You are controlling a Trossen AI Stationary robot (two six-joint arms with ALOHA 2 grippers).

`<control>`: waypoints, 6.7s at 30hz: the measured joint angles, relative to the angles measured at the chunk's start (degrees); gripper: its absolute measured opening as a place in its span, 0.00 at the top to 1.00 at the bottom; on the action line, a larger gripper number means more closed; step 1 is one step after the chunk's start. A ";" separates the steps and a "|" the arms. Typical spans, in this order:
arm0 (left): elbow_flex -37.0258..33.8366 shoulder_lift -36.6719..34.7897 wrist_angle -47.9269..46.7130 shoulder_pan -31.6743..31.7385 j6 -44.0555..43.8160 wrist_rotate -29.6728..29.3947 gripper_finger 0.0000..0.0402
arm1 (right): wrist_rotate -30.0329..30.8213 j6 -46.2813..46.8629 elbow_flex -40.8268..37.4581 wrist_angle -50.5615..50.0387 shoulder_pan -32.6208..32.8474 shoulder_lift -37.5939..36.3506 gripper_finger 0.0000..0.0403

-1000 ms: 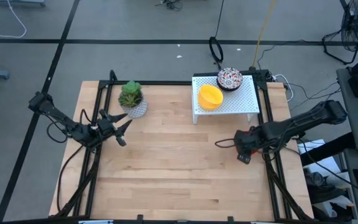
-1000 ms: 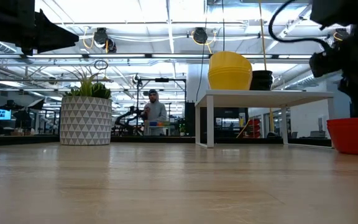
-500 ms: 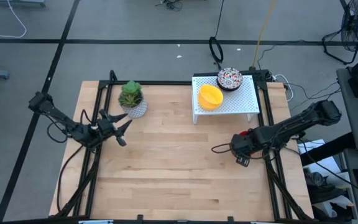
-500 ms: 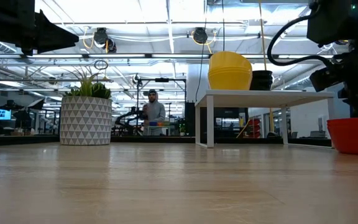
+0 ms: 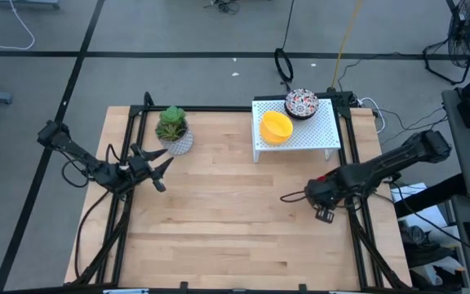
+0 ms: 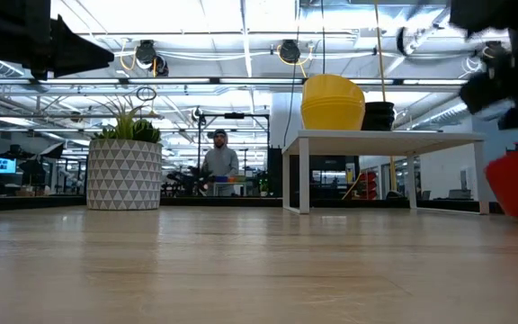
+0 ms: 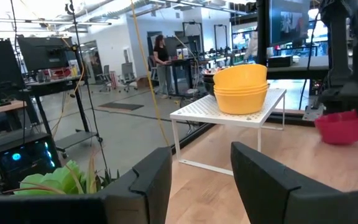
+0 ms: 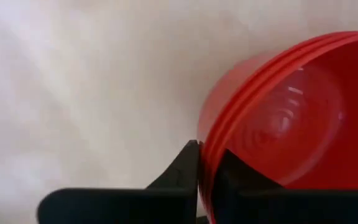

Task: Pick & Place Mini bowls
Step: Put the red bowls on the shelf, then return to Home Position

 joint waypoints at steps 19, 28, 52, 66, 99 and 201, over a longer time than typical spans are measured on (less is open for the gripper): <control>0.00 0.01 -1.54 0.00 -0.02 -0.03 0.58 | 27.39 -11.01 25.20 -20.90 -2.01 -7.75 0.99; 0.00 0.01 -1.57 0.00 -0.04 -0.05 0.58 | 28.92 -26.66 25.29 -21.42 -22.34 -2.38 0.99; 0.00 0.01 -1.55 0.00 -0.09 -0.06 0.58 | 28.85 -35.03 25.29 -18.61 -34.53 1.93 0.75; 0.00 0.01 -1.51 0.00 -0.36 -0.06 0.58 | 28.66 -33.10 34.10 -24.10 -31.99 -4.37 0.55; 0.00 0.01 -1.51 0.00 -0.49 -0.05 0.58 | 19.87 -33.28 -20.78 51.29 -9.57 -45.91 0.57; -0.02 -18.81 -1.55 5.60 -0.52 -0.03 0.58 | 21.33 -37.59 -39.41 74.66 -9.69 -48.60 0.57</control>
